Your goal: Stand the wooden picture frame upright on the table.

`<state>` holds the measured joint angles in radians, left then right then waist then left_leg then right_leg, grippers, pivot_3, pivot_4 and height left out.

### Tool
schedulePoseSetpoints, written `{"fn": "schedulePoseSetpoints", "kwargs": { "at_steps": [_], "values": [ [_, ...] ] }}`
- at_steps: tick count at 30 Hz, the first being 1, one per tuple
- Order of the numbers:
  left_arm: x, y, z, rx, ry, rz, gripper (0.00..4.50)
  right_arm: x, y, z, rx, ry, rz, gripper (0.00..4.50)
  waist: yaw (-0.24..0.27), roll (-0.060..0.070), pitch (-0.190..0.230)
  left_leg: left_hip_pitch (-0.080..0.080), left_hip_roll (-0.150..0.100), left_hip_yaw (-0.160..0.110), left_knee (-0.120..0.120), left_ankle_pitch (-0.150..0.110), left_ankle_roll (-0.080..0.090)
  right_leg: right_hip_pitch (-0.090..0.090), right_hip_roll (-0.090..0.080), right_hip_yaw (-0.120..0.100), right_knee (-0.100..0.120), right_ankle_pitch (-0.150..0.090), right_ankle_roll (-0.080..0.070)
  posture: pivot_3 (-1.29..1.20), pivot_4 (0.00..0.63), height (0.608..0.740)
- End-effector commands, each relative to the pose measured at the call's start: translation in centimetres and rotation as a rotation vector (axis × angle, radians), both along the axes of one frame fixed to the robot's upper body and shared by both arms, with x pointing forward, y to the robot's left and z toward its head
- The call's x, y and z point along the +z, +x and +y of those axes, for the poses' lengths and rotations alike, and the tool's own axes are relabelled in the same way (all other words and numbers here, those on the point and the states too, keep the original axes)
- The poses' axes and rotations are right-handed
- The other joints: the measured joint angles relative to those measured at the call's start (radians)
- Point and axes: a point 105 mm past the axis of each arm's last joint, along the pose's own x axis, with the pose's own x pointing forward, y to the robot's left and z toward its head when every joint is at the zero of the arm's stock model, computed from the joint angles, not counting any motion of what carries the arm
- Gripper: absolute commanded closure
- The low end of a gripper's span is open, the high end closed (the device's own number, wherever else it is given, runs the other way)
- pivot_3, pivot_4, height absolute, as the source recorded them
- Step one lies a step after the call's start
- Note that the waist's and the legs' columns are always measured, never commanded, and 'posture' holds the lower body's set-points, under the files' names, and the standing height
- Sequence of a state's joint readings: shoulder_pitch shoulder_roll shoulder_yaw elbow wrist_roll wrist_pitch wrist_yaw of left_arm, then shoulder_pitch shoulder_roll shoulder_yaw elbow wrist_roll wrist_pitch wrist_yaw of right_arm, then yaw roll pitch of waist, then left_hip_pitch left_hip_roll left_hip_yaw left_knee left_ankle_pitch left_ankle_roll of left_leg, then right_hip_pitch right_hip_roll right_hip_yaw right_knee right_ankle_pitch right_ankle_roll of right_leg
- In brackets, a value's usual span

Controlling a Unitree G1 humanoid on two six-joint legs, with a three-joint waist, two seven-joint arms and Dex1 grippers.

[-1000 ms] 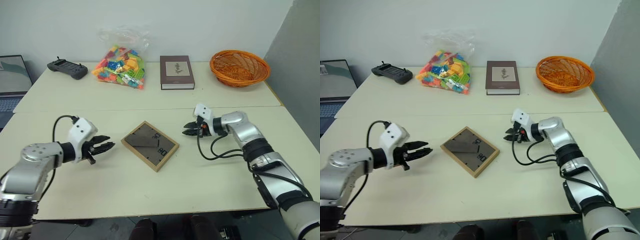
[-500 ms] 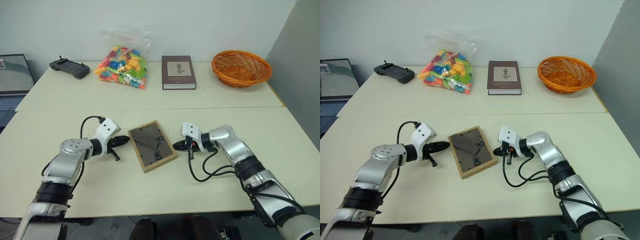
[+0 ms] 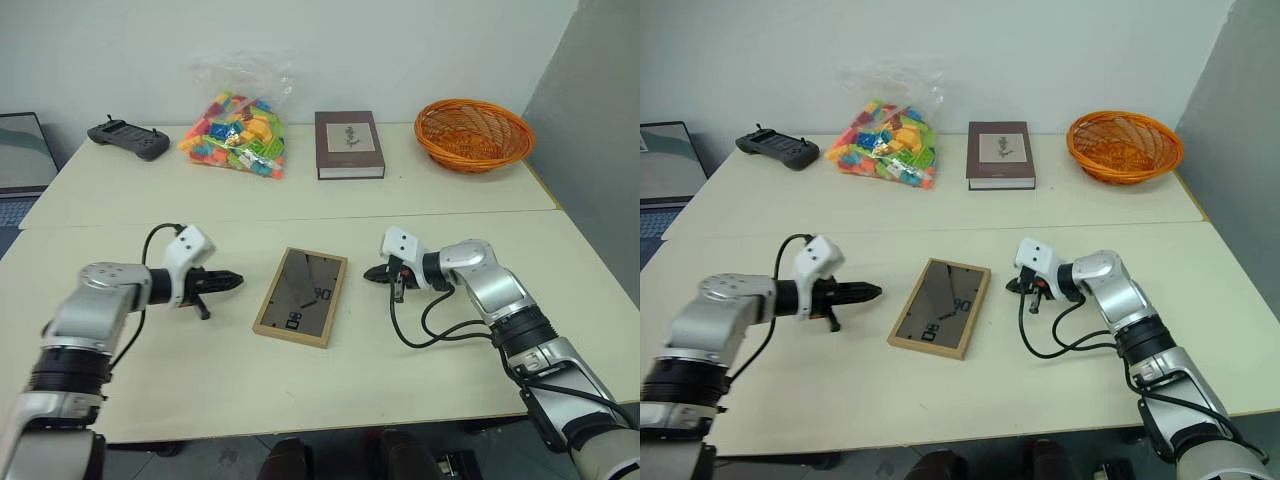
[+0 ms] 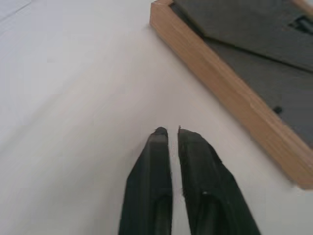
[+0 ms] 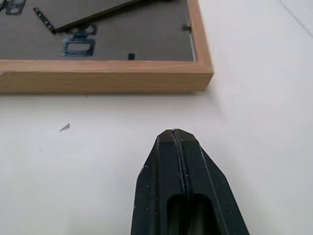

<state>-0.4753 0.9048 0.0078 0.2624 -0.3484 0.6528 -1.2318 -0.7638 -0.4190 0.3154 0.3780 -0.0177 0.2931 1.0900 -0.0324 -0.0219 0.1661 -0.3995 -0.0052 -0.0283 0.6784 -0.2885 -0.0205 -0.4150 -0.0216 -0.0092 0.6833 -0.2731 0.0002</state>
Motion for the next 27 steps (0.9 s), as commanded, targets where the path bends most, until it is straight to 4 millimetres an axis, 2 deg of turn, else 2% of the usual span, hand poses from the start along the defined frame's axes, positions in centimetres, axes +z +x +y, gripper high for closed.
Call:
{"fn": "schedulePoseSetpoints", "kwargs": {
  "at_steps": [1,5,10,15,19,21,24,27],
  "values": [
    [1.7,-1.5,-0.3,0.005,-0.230,0.212,3.17,1.6,-0.1,0.2,0.044,0.009,-0.039,4.50,0.003,0.000,0.000,0.000,0.000,0.000,0.000,0.000,0.000,0.000,0.000,0.000,0.000,0.000,0.000,0.00,0.150,0.740],
    [1.7,-1.7,-0.9,0.076,-0.405,0.425,2.21,1.6,-0.6,0.3,0.069,-0.005,-0.033,4.50,0.005,0.000,0.000,0.000,-0.001,-0.002,0.001,0.000,0.000,0.001,0.001,-0.002,0.000,0.000,0.000,0.00,0.150,0.740],
    [-0.1,-1.8,-2.5,0.086,-0.476,0.568,1.10,0.9,-1.3,1.2,0.085,-0.006,-0.011,4.50,0.000,0.000,0.000,0.001,0.000,-0.002,0.001,0.000,-0.001,0.001,0.001,0.000,0.000,0.000,0.000,0.00,0.150,0.740],
    [-1.7,-2.3,-3.8,0.041,-0.480,0.641,0.02,-0.5,-1.7,2.7,0.093,-0.007,0.020,4.50,0.000,0.000,0.000,0.001,0.000,-0.003,0.001,0.002,-0.004,0.000,0.001,0.001,0.001,0.000,0.000,0.00,0.150,0.740],
    [-3.4,-2.1,-4.2,0.043,-0.454,0.659,0.02,-0.7,-1.7,4.1,0.114,-0.005,0.022,4.50,0.000,0.000,0.000,0.001,-0.001,-0.003,0.001,0.002,-0.004,0.000,0.001,0.001,0.001,0.000,0.000,0.00,0.150,0.740],
    [-3.9,-1.7,-5.0,0.031,-0.464,0.665,0.02,-0.5,-1.5,5.2,0.117,0.011,0.013,4.50,0.005,0.001,-0.001,0.001,-0.001,-0.003,0.001,0.002,-0.004,0.001,0.000,0.001,0.001,0.000,0.000,0.00,0.150,0.740],
    [-3.7,-1.5,-7.0,-0.028,-0.491,0.653,0.02,-0.3,-1.3,6.3,0.118,0.028,0.005,4.50,0.012,0.002,-0.002,0.001,-0.003,-0.003,0.002,0.002,-0.004,0.001,-0.001,0.000,0.002,0.000,0.000,0.00,0.150,0.740],
    [-3.7,-1.3,-7.7,-0.027,-0.506,0.645,0.02,-0.2,-1.2,6.6,0.116,0.036,0.005,4.50,0.021,0.002,-0.003,0.002,-0.003,-0.004,0.002,0.002,-0.004,0.003,-0.001,-0.001,0.002,0.000,0.000,0.00,0.150,0.740]
  ]
}}
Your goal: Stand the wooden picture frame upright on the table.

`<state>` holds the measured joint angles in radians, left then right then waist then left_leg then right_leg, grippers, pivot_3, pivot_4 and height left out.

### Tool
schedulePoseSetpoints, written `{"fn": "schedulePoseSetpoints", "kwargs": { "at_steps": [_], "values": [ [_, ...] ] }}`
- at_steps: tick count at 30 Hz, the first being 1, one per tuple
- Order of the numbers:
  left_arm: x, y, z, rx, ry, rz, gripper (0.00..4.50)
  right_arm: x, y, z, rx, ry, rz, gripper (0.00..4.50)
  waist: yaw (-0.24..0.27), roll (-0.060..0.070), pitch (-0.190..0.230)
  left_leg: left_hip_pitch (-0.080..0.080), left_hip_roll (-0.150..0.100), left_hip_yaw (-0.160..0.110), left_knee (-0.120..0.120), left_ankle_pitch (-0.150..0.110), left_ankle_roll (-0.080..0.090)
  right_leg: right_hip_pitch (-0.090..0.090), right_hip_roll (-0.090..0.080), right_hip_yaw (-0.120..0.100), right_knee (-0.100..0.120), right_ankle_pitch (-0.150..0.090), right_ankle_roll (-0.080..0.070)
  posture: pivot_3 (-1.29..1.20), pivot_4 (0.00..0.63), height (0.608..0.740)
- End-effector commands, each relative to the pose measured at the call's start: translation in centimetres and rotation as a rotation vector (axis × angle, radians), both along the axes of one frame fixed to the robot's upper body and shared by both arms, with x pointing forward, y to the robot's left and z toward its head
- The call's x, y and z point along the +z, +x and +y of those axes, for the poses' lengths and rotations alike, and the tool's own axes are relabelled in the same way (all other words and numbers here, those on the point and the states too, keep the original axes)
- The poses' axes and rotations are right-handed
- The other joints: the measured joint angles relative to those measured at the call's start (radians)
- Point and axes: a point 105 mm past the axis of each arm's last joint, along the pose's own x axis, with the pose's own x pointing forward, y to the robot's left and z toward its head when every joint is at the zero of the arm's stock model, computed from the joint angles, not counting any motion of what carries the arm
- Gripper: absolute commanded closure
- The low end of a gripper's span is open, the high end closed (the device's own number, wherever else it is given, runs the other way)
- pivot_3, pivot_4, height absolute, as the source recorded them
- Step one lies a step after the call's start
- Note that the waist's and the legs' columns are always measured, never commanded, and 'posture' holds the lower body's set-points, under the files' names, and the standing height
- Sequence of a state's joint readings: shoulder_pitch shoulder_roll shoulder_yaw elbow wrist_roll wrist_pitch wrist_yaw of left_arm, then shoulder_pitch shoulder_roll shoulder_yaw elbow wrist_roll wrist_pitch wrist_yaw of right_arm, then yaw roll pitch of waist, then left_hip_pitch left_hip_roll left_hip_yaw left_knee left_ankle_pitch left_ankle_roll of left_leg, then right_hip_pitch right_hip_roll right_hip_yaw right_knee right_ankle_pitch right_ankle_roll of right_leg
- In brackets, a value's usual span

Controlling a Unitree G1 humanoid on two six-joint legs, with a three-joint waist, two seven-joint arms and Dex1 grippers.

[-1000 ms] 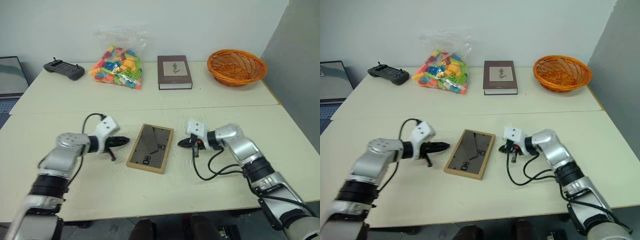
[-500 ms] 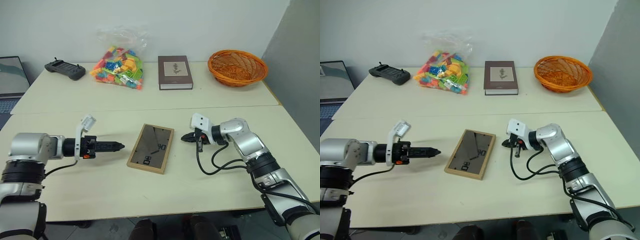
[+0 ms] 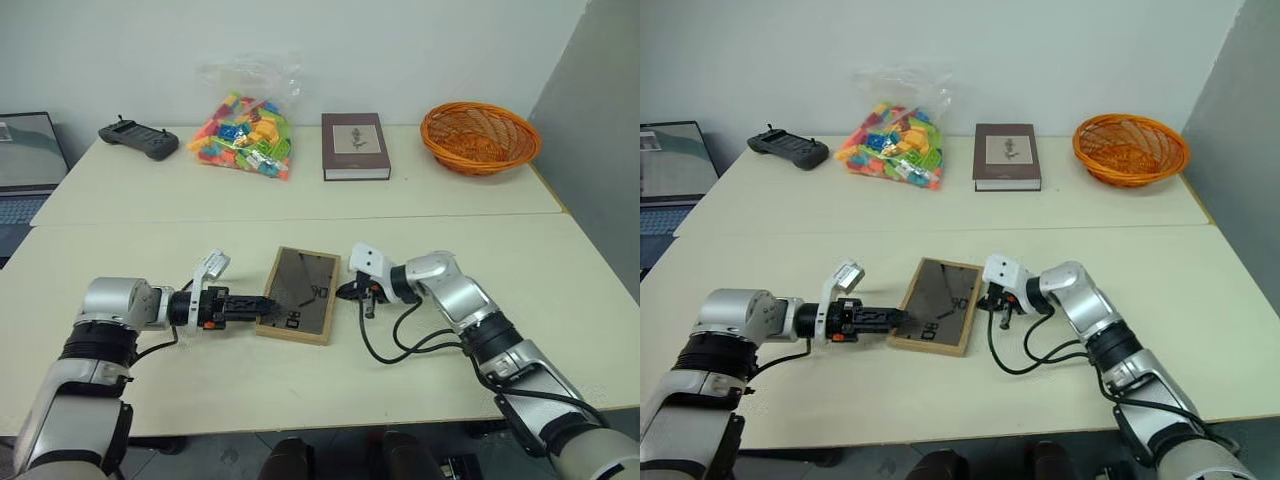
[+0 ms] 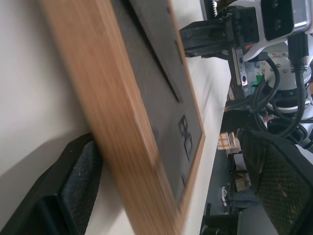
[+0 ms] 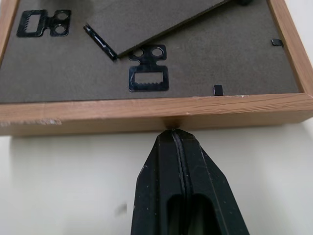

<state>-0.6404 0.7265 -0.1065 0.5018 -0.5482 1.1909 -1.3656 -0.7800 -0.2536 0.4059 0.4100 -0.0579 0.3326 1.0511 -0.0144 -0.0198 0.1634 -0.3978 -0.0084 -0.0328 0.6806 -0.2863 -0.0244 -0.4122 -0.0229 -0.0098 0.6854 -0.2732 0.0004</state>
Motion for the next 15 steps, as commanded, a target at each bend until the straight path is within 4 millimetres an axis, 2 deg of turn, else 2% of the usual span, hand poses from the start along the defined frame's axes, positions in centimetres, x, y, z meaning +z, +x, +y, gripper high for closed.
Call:
{"fn": "schedulePoseSetpoints", "kwargs": {
  "at_steps": [1,5,10,15],
  "values": [
    [-0.5,0.0,-1.7,-0.024,-0.011,0.010,0.02,1.6,0.3,0.6,0.018,0.031,-0.053,4.50,0.005,0.000,0.000,0.000,0.000,0.000,0.000,0.000,0.000,0.000,0.000,0.000,0.000,0.000,0.000,0.00,0.150,0.740],
    [-0.3,0.5,-1.7,0.012,0.009,-0.031,0.02,1.1,0.1,-0.2,0.012,0.023,-0.041,4.50,0.009,0.000,0.000,0.000,0.000,0.000,0.000,0.000,0.000,0.001,0.000,0.000,-0.001,0.000,0.000,0.00,0.150,0.740],
    [0.7,0.1,-1.0,0.040,-0.015,-0.047,0.95,0.6,0.2,-1.3,-0.019,0.017,-0.032,4.50,0.001,0.000,0.000,0.000,0.000,-0.001,0.000,0.000,0.000,0.000,0.000,0.000,0.000,0.000,0.000,0.00,0.150,0.740],
    [1.5,-0.6,-0.8,0.036,-0.029,-0.041,1.78,0.6,0.7,-1.3,-0.043,0.024,-0.036,4.50,-0.016,0.000,0.000,0.000,0.001,-0.002,-0.001,0.000,0.000,0.000,0.001,0.000,0.000,0.000,0.000,0.00,0.150,0.740]
  ]
}}
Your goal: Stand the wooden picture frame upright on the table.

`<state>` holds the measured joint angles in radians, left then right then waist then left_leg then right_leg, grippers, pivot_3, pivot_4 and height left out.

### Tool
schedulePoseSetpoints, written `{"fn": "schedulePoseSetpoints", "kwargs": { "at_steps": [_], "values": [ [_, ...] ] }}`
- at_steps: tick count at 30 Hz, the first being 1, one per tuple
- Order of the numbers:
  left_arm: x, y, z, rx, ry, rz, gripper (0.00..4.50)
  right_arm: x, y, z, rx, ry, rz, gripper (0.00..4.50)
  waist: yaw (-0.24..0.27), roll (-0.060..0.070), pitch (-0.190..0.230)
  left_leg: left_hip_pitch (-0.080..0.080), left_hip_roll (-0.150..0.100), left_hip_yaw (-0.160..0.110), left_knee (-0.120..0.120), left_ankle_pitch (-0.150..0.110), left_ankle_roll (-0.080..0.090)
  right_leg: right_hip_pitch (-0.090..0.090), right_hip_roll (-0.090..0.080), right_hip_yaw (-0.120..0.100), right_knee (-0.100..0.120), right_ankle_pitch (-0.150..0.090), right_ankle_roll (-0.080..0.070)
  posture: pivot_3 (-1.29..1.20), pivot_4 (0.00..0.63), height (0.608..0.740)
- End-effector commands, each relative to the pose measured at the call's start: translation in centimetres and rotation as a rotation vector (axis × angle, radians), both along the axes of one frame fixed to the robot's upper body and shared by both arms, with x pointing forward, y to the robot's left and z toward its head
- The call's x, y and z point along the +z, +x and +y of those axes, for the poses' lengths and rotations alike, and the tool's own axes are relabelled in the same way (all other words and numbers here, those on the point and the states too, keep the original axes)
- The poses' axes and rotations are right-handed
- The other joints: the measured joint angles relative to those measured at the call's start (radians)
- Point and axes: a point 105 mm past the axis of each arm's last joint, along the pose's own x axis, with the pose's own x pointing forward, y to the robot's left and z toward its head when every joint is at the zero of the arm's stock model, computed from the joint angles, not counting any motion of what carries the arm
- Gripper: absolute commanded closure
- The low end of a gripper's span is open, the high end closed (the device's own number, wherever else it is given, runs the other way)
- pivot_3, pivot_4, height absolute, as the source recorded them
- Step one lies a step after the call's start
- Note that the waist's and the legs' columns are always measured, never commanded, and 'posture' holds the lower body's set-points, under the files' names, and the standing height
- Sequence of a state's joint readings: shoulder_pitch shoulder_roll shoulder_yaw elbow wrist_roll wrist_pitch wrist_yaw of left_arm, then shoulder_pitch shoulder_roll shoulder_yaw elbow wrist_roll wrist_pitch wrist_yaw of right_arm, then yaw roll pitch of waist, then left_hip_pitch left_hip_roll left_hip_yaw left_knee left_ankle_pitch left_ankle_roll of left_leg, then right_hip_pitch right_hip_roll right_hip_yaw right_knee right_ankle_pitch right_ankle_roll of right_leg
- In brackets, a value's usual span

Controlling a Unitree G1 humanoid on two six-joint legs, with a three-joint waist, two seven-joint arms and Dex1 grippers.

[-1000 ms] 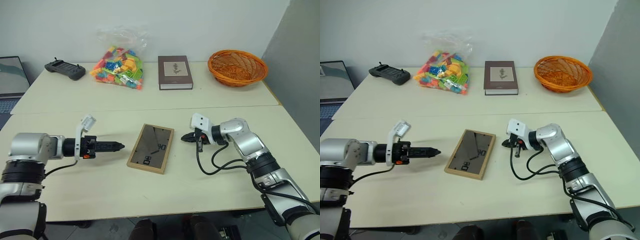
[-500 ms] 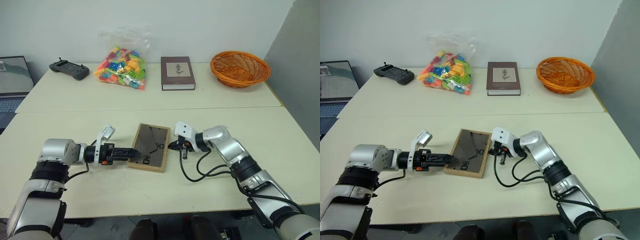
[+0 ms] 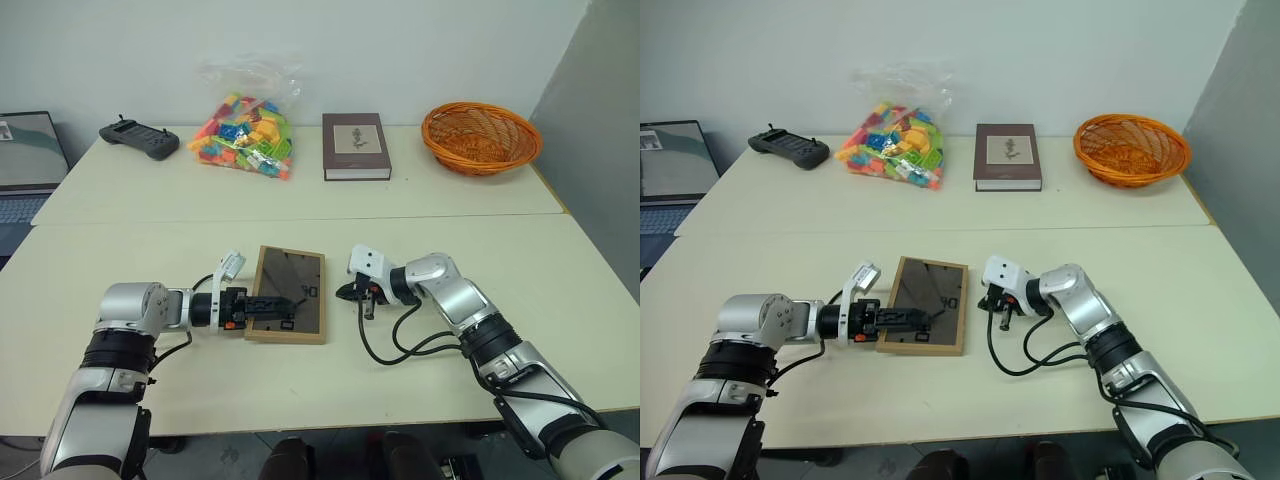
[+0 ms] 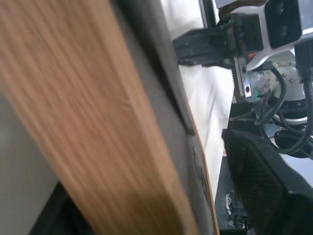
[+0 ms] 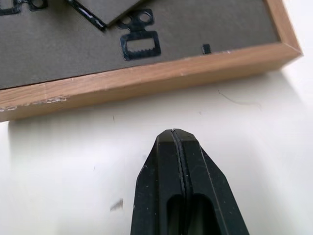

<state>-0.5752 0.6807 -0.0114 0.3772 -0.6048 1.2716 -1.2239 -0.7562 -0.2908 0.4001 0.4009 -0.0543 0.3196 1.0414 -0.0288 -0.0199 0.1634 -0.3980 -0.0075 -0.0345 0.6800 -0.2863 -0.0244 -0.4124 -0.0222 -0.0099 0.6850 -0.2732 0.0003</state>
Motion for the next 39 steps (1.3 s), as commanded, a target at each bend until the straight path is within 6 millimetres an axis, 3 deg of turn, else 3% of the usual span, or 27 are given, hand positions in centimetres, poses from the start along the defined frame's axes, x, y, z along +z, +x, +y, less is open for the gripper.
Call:
{"fn": "schedulePoseSetpoints", "kwargs": {
  "at_steps": [1,8,16,20,23,29,33,36,39],
  "values": [
    [1.8,-0.3,0.2,-0.009,-0.020,-0.036,1.91,1.0,0.7,0.1,-0.015,0.036,-0.032,4.50,-0.002,0.000,0.000,0.000,0.000,-0.001,0.000,0.000,0.000,0.000,0.000,0.000,0.000,0.000,0.000,0.00,0.150,0.740],
    [3.6,-0.7,0.1,-0.007,-0.052,-0.041,3.29,1.1,1.8,-0.5,-0.054,0.035,-0.057,4.50,-0.003,0.000,0.000,0.000,0.000,-0.001,0.000,0.000,0.000,0.000,0.000,0.000,0.000,0.000,0.000,0.00,0.150,0.740],
    [3.4,-1.1,0.2,0.028,-0.025,-0.059,3.29,1.4,2.4,-1.4,-0.088,0.044,-0.078,4.50,-0.002,0.000,0.000,0.000,0.000,-0.002,0.000,0.000,0.000,0.000,0.000,0.000,-0.001,0.000,0.000,0.00,0.150,0.740],
    [4.9,-0.2,-0.5,0.057,-0.070,-0.139,3.29,2.8,2.4,-2.0,-0.100,0.092,-0.074,4.50,0.001,0.000,0.000,0.000,0.000,-0.002,0.000,0.000,0.000,0.000,0.000,0.000,-0.001,0.000,0.000,0.00,0.150,0.740],
    [6.7,0.3,-1.1,0.064,-0.098,-0.238,3.29,5.3,1.6,-3.1,-0.083,0.161,-0.020,4.08,0.001,0.000,0.000,-0.001,0.000,-0.002,0.000,0.000,0.000,0.000,0.000,-0.001,-0.001,0.000,0.000,0.00,0.150,0.740],
    [9.3,0.3,-2.5,0.060,-0.131,-0.393,3.29,10.7,0.8,-4.5,-0.080,0.273,0.037,2.69,0.000,0.000,0.000,-0.002,0.000,-0.003,0.000,0.000,0.000,0.000,0.000,-0.001,-0.003,0.000,0.000,0.00,0.150,0.740],
    [10.5,1.0,-3.4,0.081,-0.138,-0.496,3.29,16.0,-0.3,-2.9,-0.009,0.453,0.153,1.80,-0.003,0.001,0.001,-0.001,0.000,-0.003,-0.001,0.000,0.000,-0.001,0.001,0.000,-0.002,0.000,0.000,0.00,0.150,0.740],
    [10.7,0.9,-4.0,0.069,-0.132,-0.533,3.29,17.6,-0.2,-1.2,-0.002,0.505,0.173,1.17,-0.005,0.001,0.001,-0.001,0.000,-0.004,-0.001,0.000,0.000,-0.002,0.001,0.001,-0.002,0.000,0.000,0.00,0.150,0.740],
    [10.5,0.9,-4.1,0.060,-0.122,-0.540,3.29,18.0,-0.4,0.0,0.024,0.508,0.173,0.49,-0.002,0.001,0.001,-0.001,0.000,-0.004,-0.002,0.000,0.000,-0.002,0.001,0.001,-0.003,0.000,0.000,0.00,0.150,0.740]
  ]
}}
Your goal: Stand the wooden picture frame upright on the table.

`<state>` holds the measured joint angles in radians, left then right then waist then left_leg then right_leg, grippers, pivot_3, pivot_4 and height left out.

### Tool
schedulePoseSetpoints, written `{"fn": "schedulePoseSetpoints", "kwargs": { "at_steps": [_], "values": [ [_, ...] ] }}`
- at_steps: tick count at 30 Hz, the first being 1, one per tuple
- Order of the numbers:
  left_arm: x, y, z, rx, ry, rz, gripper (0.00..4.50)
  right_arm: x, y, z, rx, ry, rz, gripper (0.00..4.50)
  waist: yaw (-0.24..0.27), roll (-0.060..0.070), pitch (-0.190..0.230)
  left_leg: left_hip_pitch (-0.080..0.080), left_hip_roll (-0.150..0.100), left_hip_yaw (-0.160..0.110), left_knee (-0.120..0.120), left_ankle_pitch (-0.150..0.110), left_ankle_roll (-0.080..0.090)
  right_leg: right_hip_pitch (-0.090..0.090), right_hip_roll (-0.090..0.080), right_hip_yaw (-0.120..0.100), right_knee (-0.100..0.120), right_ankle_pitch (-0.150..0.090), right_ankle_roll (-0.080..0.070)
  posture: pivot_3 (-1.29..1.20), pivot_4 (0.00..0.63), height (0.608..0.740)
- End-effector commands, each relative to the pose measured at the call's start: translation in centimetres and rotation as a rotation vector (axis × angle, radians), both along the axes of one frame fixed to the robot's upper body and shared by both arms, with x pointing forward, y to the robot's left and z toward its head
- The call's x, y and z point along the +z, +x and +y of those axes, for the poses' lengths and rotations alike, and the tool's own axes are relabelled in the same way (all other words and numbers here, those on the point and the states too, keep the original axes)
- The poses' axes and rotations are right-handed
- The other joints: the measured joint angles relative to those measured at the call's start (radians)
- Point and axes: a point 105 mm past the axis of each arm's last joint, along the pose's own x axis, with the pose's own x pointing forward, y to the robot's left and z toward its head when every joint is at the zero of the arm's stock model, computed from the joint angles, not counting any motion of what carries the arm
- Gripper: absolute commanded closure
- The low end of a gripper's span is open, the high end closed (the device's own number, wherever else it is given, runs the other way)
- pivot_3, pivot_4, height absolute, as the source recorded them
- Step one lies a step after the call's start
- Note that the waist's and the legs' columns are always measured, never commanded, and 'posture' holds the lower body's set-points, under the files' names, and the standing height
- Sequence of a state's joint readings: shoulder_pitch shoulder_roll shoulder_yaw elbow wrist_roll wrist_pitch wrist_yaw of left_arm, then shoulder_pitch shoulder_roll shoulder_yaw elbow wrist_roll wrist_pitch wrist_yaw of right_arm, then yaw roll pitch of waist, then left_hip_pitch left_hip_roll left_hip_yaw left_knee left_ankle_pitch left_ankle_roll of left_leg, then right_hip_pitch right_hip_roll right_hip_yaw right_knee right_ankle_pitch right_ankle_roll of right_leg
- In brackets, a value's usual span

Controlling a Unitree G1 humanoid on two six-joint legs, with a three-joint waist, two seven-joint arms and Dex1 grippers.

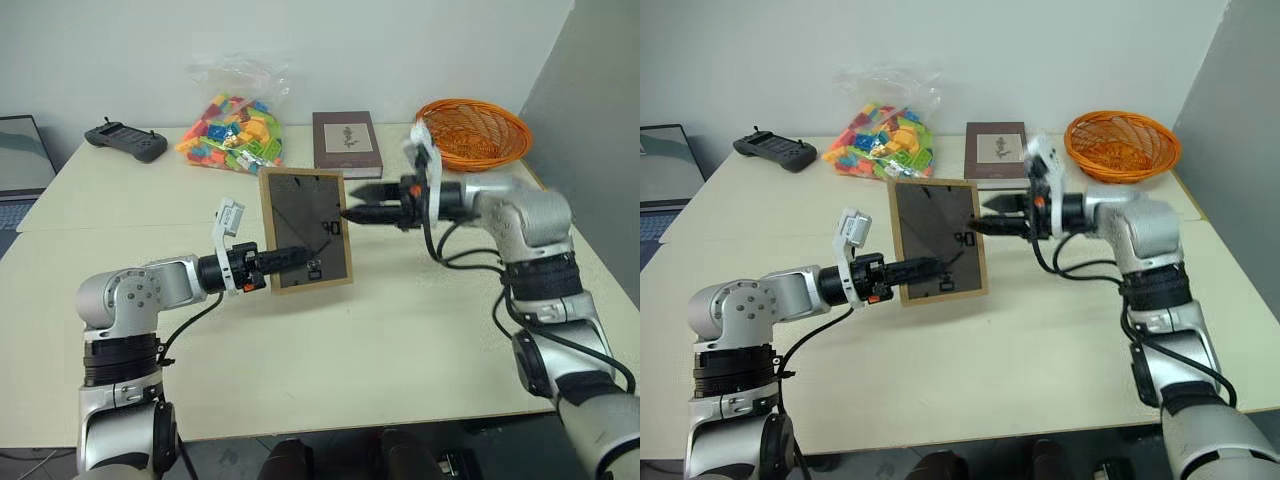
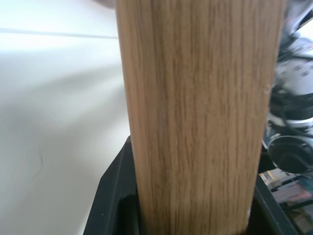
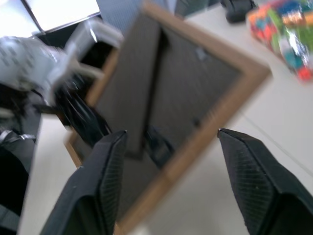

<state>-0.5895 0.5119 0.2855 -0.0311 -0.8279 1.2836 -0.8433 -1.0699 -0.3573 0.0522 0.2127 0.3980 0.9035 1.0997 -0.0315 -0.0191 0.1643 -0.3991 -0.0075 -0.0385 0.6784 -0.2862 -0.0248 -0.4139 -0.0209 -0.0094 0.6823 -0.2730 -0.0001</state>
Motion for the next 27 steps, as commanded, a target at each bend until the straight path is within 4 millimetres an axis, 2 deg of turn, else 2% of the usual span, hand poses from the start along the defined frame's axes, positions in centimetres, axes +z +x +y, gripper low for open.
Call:
{"fn": "schedulePoseSetpoints", "kwargs": {
  "at_steps": [1,2,8,14,17,22,27],
  "values": [
    [1.6,-0.4,-0.5,-0.031,-0.006,-0.093,3.29,0.8,-0.4,1.4,0.034,0.024,-0.011,0.20,0.001,0.000,0.000,0.000,0.000,0.000,0.000,0.000,0.000,0.000,0.000,0.000,0.000,0.000,0.000,0.00,0.150,0.740],
    [1.5,-0.4,-0.5,-0.033,-0.002,-0.095,3.29,0.7,-0.4,1.8,0.041,0.018,-0.015,0.04,0.004,0.000,0.000,0.000,0.000,0.000,0.000,0.000,0.000,0.000,-0.001,0.000,0.000,0.000,0.000,0.00,0.150,0.740],
    [1.8,-0.4,-0.6,-0.041,0.007,-0.115,3.29,-0.7,0.1,3.9,0.045,-0.058,-0.083,0.04,0.004,0.000,0.000,-0.001,-0.001,0.000,0.000,0.000,0.000,0.000,-0.001,-0.001,0.000,0.000,0.000,0.00,0.150,0.740],
    [1.6,-0.5,-0.4,-0.031,0.013,-0.113,3.29,0.0,-2.0,5.3,0.187,-0.018,-0.067,0.04,0.002,0.000,0.000,-0.001,-0.001,0.000,0.000,0.000,0.000,0.000,-0.001,0.000,0.000,0.000,0.000,0.00,0.150,0.740],
    [1.5,-0.4,-0.2,-0.017,0.009,-0.104,3.29,0.8,-3.5,4.8,0.273,0.045,-0.008,0.04,0.004,0.000,0.000,-0.001,-0.001,0.000,0.000,0.000,0.000,0.000,-0.001,-0.001,0.000,0.000,0.000,0.00,0.150,0.740],
    [1.2,-0.4,0.2,-0.005,0.008,-0.088,3.29,0.9,-4.2,3.4,0.300,0.055,0.029,0.04,0.005,0.000,0.000,-0.001,-0.001,0.000,0.000,0.000,0.000,0.000,-0.001,-0.001,0.000,0.000,0.000,0.00,0.150,0.740],
    [1.2,-0.2,0.7,0.002,-0.011,-0.053,3.29,1.9,-5.7,1.7,0.364,0.091,0.070,0.04,0.004,0.000,0.000,-0.001,-0.001,0.000,0.000,0.000,0.000,0.000,-0.001,-0.001,0.000,0.000,0.000,0.00,0.150,0.740]
  ]
}}
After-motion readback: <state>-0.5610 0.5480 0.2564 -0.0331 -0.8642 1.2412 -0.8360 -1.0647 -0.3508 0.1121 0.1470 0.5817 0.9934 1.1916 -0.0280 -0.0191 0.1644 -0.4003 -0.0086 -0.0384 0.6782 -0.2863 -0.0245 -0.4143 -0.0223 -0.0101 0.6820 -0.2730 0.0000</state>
